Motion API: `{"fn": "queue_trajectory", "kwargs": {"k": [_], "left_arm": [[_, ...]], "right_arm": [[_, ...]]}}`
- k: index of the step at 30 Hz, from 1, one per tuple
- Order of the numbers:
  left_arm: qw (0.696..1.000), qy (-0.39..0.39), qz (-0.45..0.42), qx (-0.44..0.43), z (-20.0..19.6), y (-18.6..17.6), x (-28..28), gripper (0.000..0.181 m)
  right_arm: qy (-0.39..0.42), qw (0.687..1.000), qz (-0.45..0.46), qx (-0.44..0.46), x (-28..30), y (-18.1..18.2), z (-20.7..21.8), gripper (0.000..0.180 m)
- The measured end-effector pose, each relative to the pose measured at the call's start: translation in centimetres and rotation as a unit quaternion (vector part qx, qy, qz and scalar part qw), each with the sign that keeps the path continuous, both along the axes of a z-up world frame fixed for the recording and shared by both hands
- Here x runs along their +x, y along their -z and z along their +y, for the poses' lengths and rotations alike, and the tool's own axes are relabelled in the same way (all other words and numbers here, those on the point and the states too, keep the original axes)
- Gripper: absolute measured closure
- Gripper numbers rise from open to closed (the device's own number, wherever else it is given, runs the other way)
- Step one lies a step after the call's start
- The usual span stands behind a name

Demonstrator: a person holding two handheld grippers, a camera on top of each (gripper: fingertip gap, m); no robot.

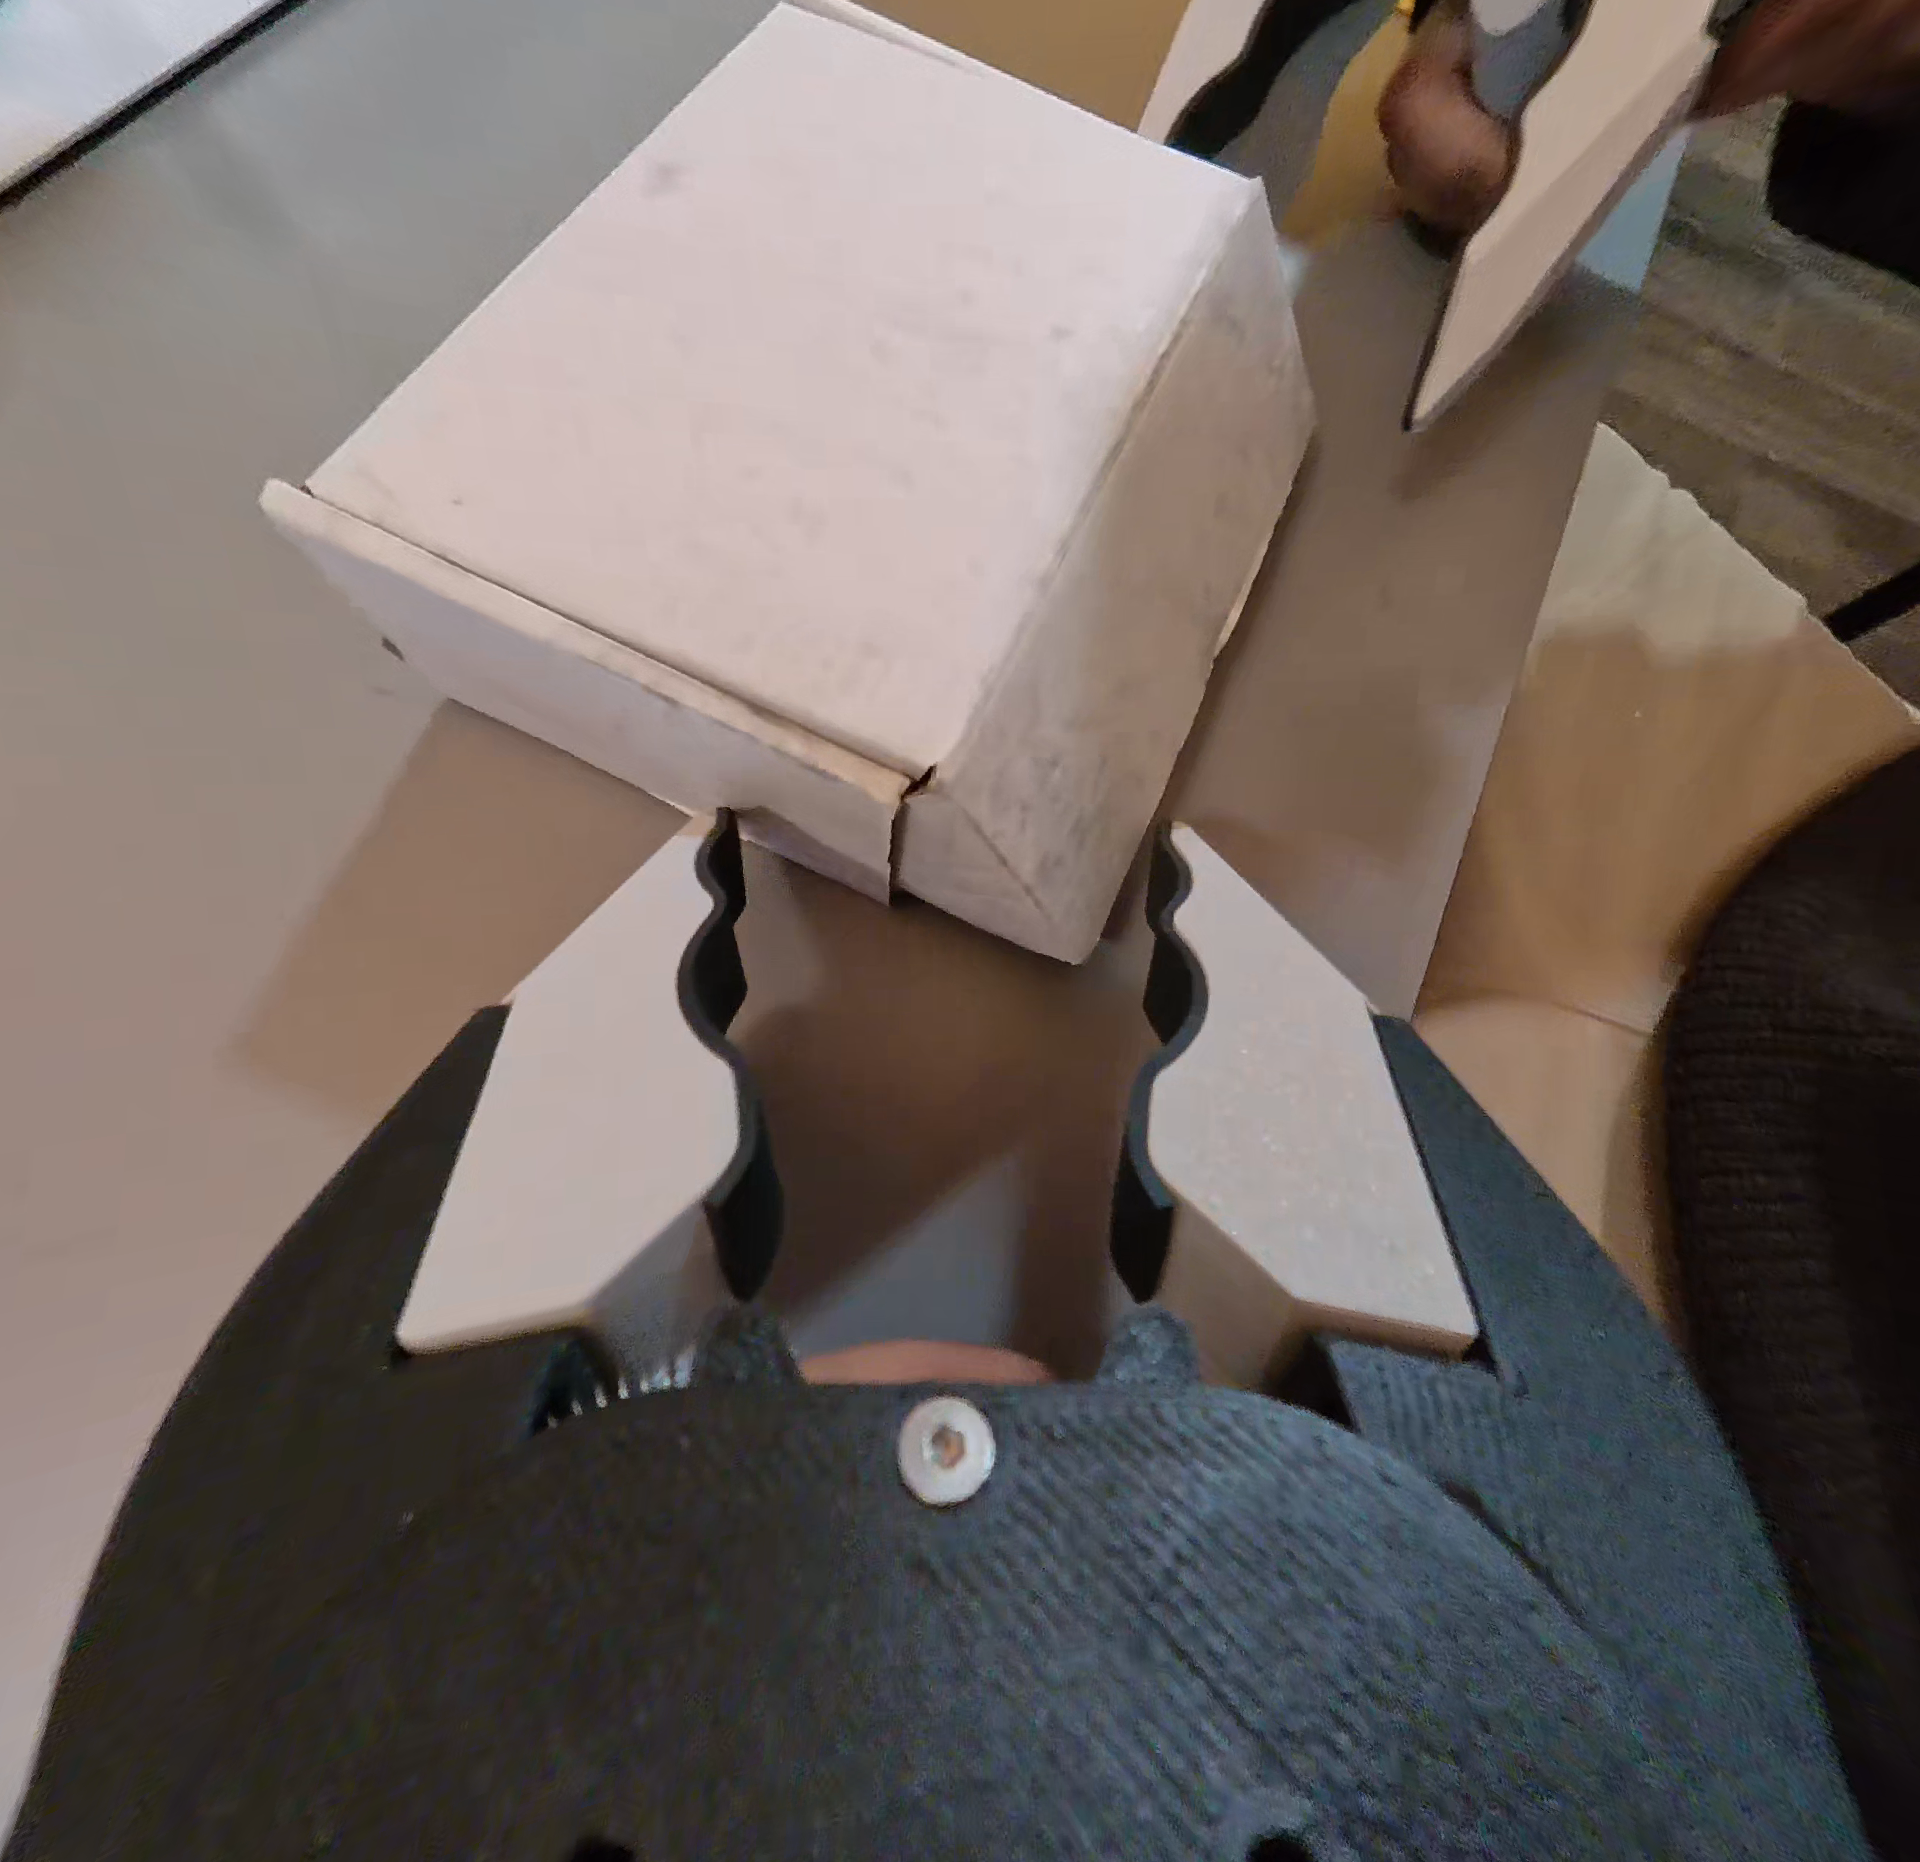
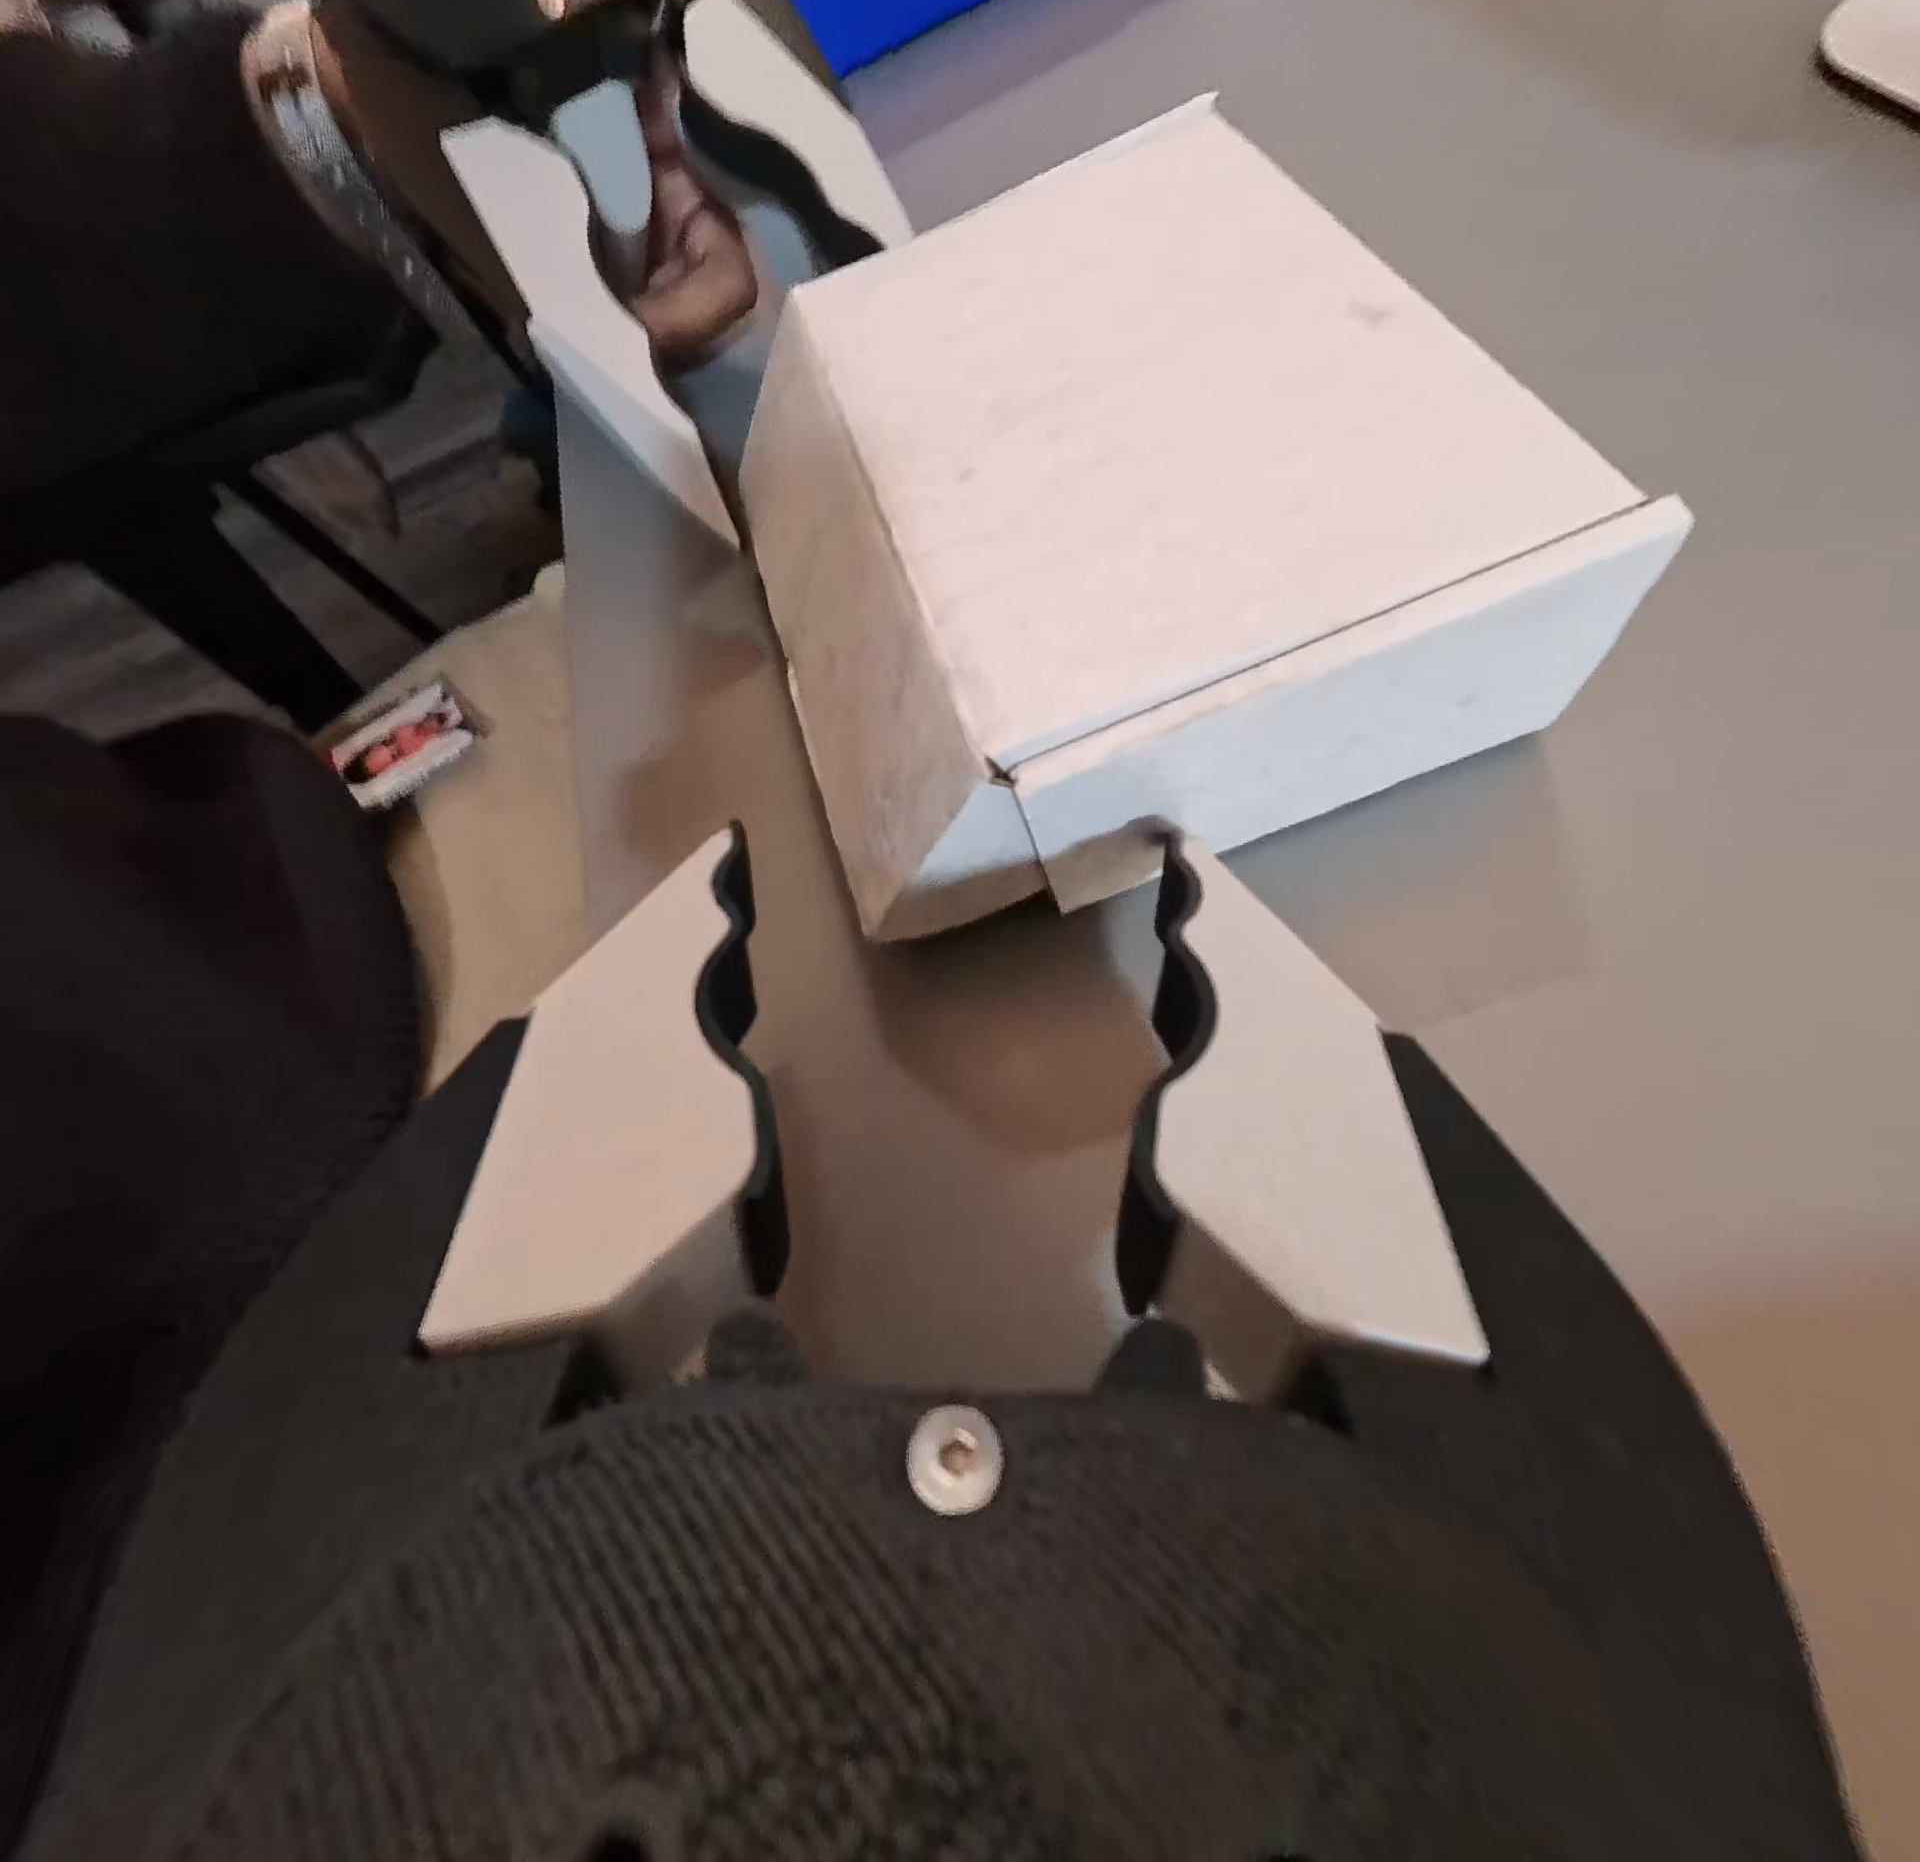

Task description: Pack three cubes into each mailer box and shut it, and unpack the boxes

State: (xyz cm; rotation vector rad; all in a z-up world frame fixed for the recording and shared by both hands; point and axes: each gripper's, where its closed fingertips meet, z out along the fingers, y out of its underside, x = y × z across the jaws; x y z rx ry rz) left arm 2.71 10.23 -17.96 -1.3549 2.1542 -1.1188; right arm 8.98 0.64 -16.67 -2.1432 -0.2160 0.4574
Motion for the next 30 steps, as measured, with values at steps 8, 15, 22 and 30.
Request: {"fn": "queue_trajectory", "kwargs": {"k": [8,15,22,30], "left_arm": [[0.997,0.06,-0.023,0.041,0.8,0.0,-0.8,0.125],[0.992,0.08,-0.045,0.086,0.8,0.2,-1.1,0.133],[0.994,0.099,-0.023,0.032,0.5,-0.1,-1.5,0.137],[0.994,0.101,-0.022,0.031,0.4,0.0,-1.6,0.137]], "right_arm": [[-0.021,0.998,-0.065,-0.001,0.8,0.8,-0.1,0.131],[-0.032,0.996,-0.077,0.002,0.6,0.9,-0.4,0.129],[-0.039,0.997,-0.073,-0.001,0.7,1.0,-0.4,0.128],[-0.052,0.993,-0.104,-0.032,0.6,2.3,-0.6,0.134]]}}
